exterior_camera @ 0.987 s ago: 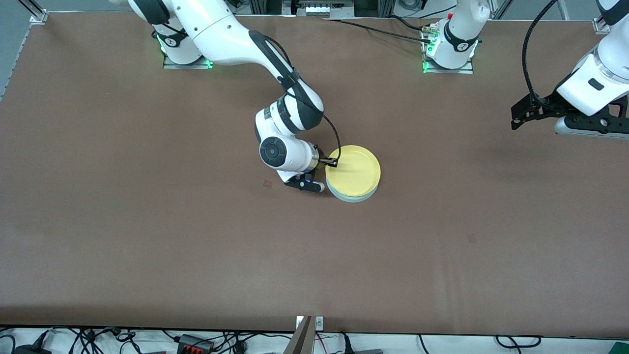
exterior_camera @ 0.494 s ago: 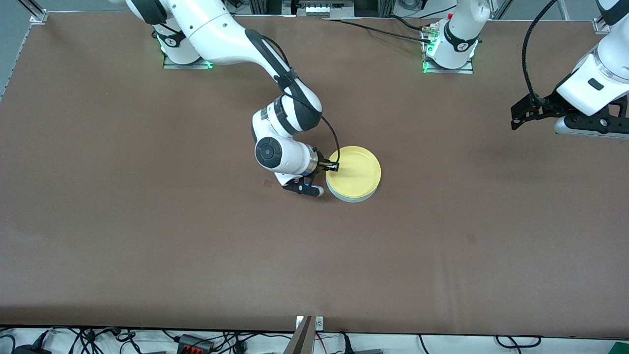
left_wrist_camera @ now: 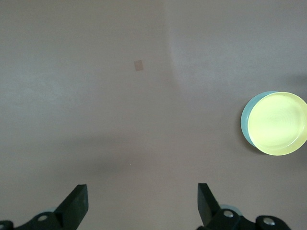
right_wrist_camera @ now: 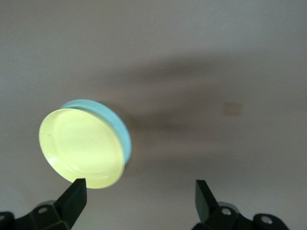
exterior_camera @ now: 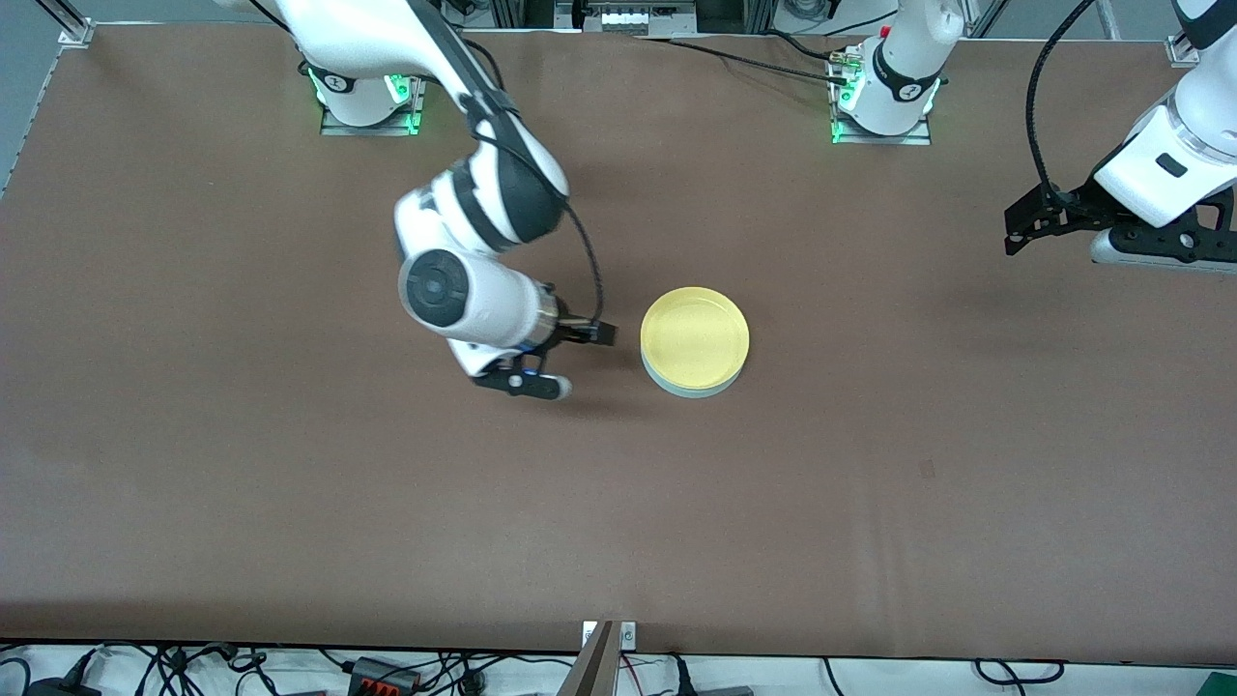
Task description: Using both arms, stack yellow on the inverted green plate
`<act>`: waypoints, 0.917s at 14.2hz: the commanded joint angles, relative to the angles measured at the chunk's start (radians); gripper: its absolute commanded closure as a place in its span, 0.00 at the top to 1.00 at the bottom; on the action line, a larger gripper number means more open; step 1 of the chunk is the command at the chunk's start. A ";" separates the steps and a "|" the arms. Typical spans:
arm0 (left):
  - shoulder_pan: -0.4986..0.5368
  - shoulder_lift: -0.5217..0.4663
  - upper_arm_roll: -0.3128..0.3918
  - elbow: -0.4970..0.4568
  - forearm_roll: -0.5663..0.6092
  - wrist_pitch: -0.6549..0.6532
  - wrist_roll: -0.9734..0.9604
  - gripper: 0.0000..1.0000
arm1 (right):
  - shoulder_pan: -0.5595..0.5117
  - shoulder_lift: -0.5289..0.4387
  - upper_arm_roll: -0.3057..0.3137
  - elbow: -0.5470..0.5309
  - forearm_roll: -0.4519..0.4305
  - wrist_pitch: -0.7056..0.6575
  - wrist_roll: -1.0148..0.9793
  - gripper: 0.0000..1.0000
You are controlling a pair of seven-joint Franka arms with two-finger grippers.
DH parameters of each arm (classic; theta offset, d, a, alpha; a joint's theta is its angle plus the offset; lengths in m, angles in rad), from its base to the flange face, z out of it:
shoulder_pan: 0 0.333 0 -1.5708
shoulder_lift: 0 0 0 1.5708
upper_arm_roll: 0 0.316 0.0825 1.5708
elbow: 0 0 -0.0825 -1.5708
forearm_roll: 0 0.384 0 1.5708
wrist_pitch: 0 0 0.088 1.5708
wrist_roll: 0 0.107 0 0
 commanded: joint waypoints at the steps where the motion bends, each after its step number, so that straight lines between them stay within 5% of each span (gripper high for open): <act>1: -0.001 -0.005 0.002 0.012 -0.022 -0.013 0.006 1.00 | 0.000 -0.063 -0.062 -0.010 -0.095 -0.094 -0.067 1.00; 5: -0.001 -0.005 0.002 0.012 -0.022 -0.013 0.006 1.00 | -0.002 -0.115 -0.160 -0.010 -0.276 -0.179 -0.120 1.00; 10: -0.001 -0.005 0.002 0.012 -0.022 -0.013 0.006 1.00 | -0.011 -0.163 -0.337 -0.012 -0.288 -0.181 -0.213 1.00; 11: -0.001 -0.005 0.002 0.012 -0.022 -0.013 0.006 1.00 | -0.064 -0.174 -0.329 -0.012 -0.278 -0.171 -0.215 1.00; 13: -0.001 -0.005 0.002 0.012 -0.022 -0.013 0.006 1.00 | -0.226 -0.247 -0.160 -0.017 -0.289 -0.164 -0.258 1.00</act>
